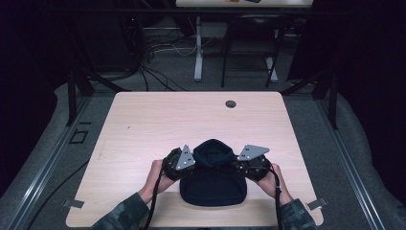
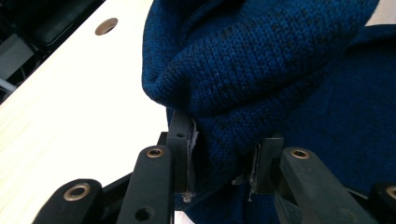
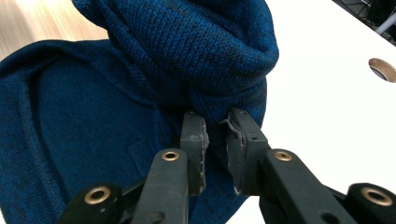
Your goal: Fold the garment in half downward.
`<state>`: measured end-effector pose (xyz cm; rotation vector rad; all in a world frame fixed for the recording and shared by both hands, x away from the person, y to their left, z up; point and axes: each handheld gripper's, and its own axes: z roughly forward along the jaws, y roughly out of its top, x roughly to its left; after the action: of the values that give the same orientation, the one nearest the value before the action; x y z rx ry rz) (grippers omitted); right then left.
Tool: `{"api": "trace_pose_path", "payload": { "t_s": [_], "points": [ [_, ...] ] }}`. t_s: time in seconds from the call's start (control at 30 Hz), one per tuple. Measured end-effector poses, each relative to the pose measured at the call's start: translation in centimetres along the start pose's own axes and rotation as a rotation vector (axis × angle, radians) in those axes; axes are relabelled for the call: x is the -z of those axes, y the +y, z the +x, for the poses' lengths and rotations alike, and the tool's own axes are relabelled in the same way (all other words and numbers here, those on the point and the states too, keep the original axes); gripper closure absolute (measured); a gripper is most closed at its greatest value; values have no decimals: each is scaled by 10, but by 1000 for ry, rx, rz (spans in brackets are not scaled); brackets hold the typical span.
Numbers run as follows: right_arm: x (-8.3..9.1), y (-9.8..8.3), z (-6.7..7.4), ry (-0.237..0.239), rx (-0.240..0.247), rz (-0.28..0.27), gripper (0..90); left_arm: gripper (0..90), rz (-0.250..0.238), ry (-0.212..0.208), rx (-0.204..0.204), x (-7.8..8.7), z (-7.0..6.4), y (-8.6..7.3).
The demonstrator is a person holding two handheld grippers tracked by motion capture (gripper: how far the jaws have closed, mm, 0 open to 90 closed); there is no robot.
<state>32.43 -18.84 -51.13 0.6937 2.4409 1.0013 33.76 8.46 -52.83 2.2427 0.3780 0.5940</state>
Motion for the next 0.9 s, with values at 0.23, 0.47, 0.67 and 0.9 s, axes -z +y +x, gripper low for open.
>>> {"api": "trace_pose_path", "payload": {
  "t_s": [0.23,0.47,0.67,0.9],
  "points": [
    [1,-3,3,10,1,8,760,648,9,-23,-8,-1,-6,-4],
    [2,-7,7,25,-3,21,746,614,24,-56,-18,-1,-13,-11],
    [3,-11,10,38,-5,34,739,594,30,-77,-25,0,-17,-13],
    [4,-16,15,47,-5,45,729,576,41,-87,-32,1,-21,-16]
  ]
}}
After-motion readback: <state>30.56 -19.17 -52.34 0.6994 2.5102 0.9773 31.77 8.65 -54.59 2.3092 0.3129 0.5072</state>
